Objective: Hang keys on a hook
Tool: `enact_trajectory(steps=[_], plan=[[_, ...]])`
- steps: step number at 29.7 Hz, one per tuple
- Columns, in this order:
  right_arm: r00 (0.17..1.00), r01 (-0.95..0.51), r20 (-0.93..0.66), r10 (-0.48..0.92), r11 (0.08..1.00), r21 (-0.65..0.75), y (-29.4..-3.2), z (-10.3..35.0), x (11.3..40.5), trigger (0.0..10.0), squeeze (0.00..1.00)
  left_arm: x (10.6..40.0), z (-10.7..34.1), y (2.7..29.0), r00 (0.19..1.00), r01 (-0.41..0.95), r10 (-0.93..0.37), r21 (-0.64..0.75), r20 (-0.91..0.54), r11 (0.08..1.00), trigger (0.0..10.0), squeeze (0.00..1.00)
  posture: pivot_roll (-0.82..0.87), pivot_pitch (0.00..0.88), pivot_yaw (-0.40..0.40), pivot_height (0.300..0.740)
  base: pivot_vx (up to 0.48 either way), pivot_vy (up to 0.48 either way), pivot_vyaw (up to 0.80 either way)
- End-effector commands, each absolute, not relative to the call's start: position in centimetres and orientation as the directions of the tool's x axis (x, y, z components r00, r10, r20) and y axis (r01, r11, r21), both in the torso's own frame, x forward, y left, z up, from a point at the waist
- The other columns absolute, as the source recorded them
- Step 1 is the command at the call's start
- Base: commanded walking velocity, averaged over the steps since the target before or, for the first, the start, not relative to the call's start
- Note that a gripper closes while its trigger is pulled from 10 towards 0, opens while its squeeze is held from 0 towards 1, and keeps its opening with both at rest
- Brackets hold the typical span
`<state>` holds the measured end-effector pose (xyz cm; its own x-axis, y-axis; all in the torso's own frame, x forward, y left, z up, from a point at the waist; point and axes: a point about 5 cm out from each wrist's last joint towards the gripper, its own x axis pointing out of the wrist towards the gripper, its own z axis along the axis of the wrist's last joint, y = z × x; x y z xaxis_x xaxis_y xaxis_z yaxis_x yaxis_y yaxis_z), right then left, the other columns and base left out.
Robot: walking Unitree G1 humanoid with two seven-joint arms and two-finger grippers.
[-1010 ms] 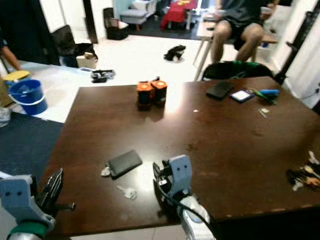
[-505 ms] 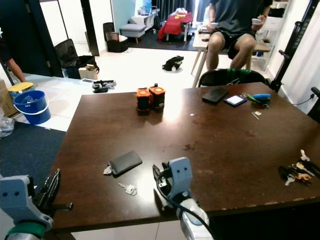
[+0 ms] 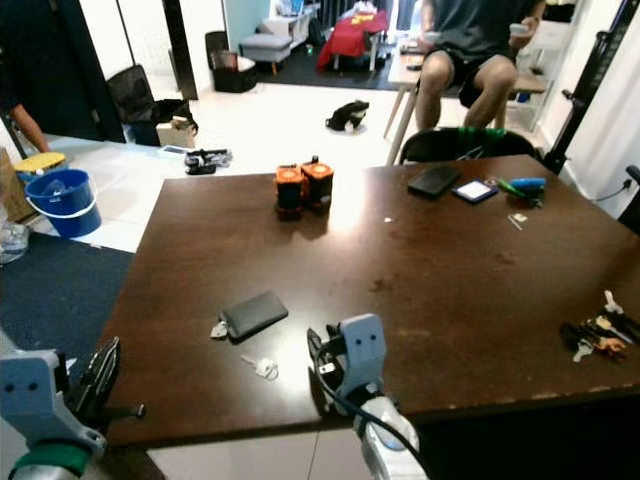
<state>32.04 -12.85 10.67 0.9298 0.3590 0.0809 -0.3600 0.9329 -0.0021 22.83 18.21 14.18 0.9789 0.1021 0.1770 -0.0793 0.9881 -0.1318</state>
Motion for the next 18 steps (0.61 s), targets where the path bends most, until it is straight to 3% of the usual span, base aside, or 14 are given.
enact_trajectory(steps=[1,4,18], plan=[[0.932,-0.357,0.063,0.356,0.934,0.015,-12.82,10.23,31.93,10.0,0.0,22.6,13.86,18.54,0.981,-0.094,0.114,-0.131,0.157,0.987,10.0,0.0,-0.07,0.054,0.116,0.74,-0.352,0.0,0.0],[0.933,-0.356,0.063,0.354,0.934,0.016,-12.83,10.22,31.95,10.0,0.0,22.64,13.89,18.55,0.981,-0.092,0.112,-0.13,0.159,0.987,10.0,0.0,-0.07,0.054,0.116,0.74,-0.305,0.0,0.0],[0.936,-0.347,0.058,0.346,0.938,0.013,-12.91,10.11,31.91,10.0,0.0,22.73,13.81,18.37,0.984,-0.083,0.1,-0.115,0.15,0.99,10.0,0.0,-0.07,0.054,0.116,0.74,0.0,0.0,0.0]])
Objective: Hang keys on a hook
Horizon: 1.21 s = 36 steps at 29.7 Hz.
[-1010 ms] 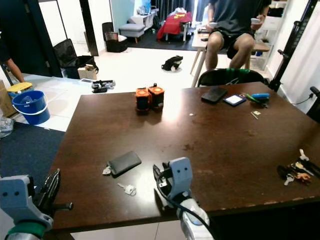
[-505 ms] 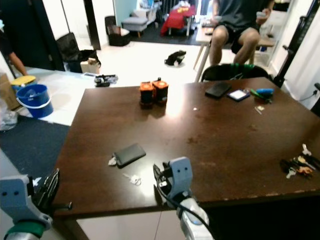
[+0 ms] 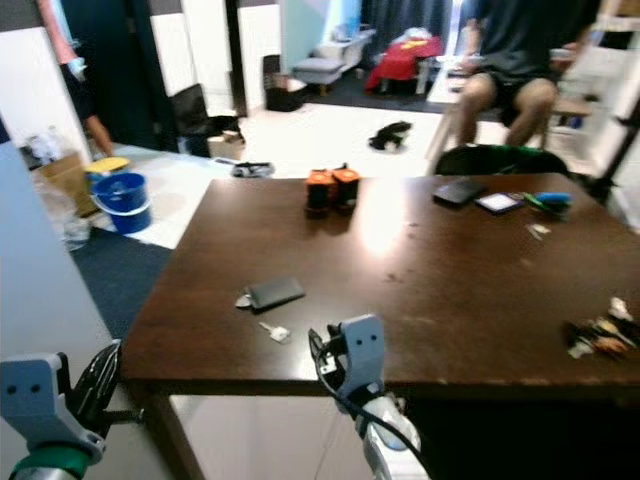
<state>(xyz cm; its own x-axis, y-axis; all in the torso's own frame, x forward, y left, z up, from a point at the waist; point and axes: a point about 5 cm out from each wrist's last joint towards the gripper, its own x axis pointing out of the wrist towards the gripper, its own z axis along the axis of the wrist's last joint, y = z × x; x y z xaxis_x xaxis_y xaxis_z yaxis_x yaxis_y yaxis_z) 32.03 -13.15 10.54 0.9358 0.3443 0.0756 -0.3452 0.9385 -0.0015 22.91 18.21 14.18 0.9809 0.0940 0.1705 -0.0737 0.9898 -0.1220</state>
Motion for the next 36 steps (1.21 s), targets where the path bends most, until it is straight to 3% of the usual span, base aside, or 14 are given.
enact_trajectory(steps=[1,25,27,28,36], plan=[[0.937,-0.347,0.058,0.346,0.938,0.012,-12.9,10.1,31.9,10.0,0.0,22.7,13.8,18.4,0.984,-0.083,0.1,-0.115,0.15,0.99,10.0,0.0,-0.07,0.054,0.116,0.74,0.0,0.0,0.0],[0.95,-0.311,-0.002,0.311,0.95,-0.007,-12.5,10.7,34.6,10.0,0.0,22.9,14.1,18.2,0.984,-0.059,0.077,-0.11,0.161,0.992,10.0,0.0,-0.07,0.066,0.119,0.74,0.0,0.0,0.0],[0.95,-0.312,-0.023,0.312,0.95,0.005,-12.5,10.6,34.9,10.0,0.95,22.9,14.1,18.1,0.984,-0.056,0.073,-0.11,0.161,0.992,10.0,0.0,-0.07,0.066,0.119,0.74,0.0,0.0,0.0],[0.941,-0.336,-0.021,0.337,0.941,0.023,-12.3,10.7,35.0,10.0,1.0,22.9,14.1,18.1,0.984,-0.055,0.072,-0.109,0.162,0.993,10.0,0.0,-0.06,0.068,0.123,0.74,0.0,0.0,0.0],[0.901,-0.433,-0.009,0.434,0.9,0.05,-11.0,11.0,34.9,10.0,1.0,22.7,14.2,18.3,0.984,-0.059,0.076,-0.109,0.161,0.992,10.0,0.0,-0.06,0.069,0.122,0.74,0.0,0.0,0.0]])
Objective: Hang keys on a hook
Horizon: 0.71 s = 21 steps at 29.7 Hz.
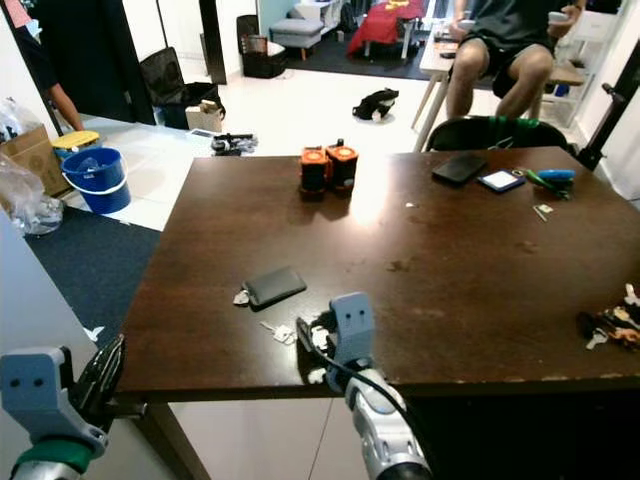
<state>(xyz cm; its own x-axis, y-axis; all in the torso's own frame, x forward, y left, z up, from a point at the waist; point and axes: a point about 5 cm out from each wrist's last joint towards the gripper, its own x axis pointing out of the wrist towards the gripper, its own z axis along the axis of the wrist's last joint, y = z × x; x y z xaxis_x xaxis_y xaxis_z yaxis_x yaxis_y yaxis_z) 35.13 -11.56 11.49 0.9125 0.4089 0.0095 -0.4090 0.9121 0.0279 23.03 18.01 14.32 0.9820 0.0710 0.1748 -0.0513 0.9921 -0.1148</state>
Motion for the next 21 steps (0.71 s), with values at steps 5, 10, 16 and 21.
enact_trajectory(steps=[5,10,16,21], plan=[[0.894,-0.447,-0.014,0.448,0.893,0.059,-11.24,10.75,34.71,10.0,0.67,22.53,14.05,18.28,0.985,-0.061,0.078,-0.109,0.155,0.992,10.0,0.0,-0.06,0.07,0.123,0.74,0.0,0.0,0.0],[0.881,-0.471,-0.029,0.473,0.88,0.065,-11.19,10.42,34.59,10.0,0.0,22.5,13.96,18.26,0.986,-0.059,0.075,-0.109,0.15,0.992,10.0,0.0,-0.06,0.064,0.128,0.74,0.0,0.0,0.0],[0.87,-0.488,-0.047,0.492,0.87,0.068,-10.86,10.36,34.75,10.0,0.0,22.61,13.98,18.21,0.986,-0.054,0.07,-0.107,0.15,0.993,10.0,0.0,-0.06,0.061,0.13,0.74,0.0,0.0,0.0],[0.857,-0.507,-0.072,0.511,0.86,0.064,-10.48,10.26,34.84,6.1,0.0,22.57,13.98,18.23,0.987,-0.052,0.067,-0.105,0.149,0.993,10.0,0.0,-0.06,0.058,0.132,0.74,0.0,0.0,0.0]])
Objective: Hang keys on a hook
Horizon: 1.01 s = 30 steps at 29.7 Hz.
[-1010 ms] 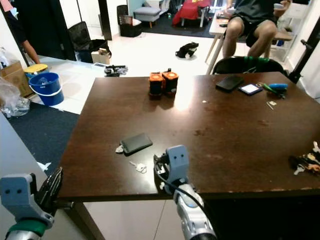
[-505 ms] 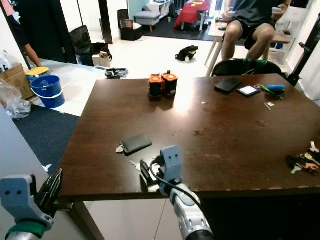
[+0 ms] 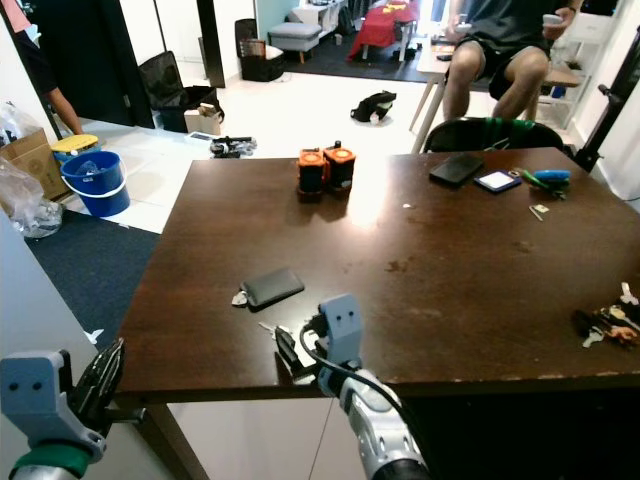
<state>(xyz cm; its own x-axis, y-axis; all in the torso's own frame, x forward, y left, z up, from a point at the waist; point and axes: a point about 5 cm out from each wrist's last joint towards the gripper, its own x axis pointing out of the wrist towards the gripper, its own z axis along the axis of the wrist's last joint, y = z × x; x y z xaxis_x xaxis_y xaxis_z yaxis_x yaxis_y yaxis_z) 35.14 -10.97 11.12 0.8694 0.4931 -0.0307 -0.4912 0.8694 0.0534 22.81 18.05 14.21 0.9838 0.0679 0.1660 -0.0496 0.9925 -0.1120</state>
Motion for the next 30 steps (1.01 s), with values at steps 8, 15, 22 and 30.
enact_trajectory(steps=[8,15,22,30], plan=[[0.862,-0.489,-0.132,0.489,0.872,0.041,-10.4,10.0,35.2,10.0,0.0,22.4,14.0,18.3,0.988,-0.055,0.069,-0.099,0.141,0.994,10.0,0.0,-0.05,0.07,0.134,0.74,0.0,0.0,0.0],[0.862,-0.484,-0.147,0.485,0.874,0.043,-10.3,10.0,35.4,10.0,0.0,22.4,14.0,18.4,0.988,-0.057,0.07,-0.097,0.137,0.994,10.0,0.0,-0.05,0.076,0.136,0.74,0.0,0.0,0.0],[0.864,-0.479,-0.154,0.479,0.877,0.045,-10.2,10.2,35.7,10.0,0.0,22.2,14.0,18.5,0.99,-0.059,0.071,-0.09,0.126,0.994,10.0,0.0,-0.04,0.085,0.14,0.74,0.0,0.0,0.0],[0.87,-0.467,-0.158,0.468,0.883,0.045,-10.0,10.5,36.1,10.0,0.0,22.1,14.0,18.6,0.99,-0.061,0.071,-0.085,0.121,0.995,10.0,0.0,-0.03,0.094,0.143,0.74,0.0,0.0,0.0]])
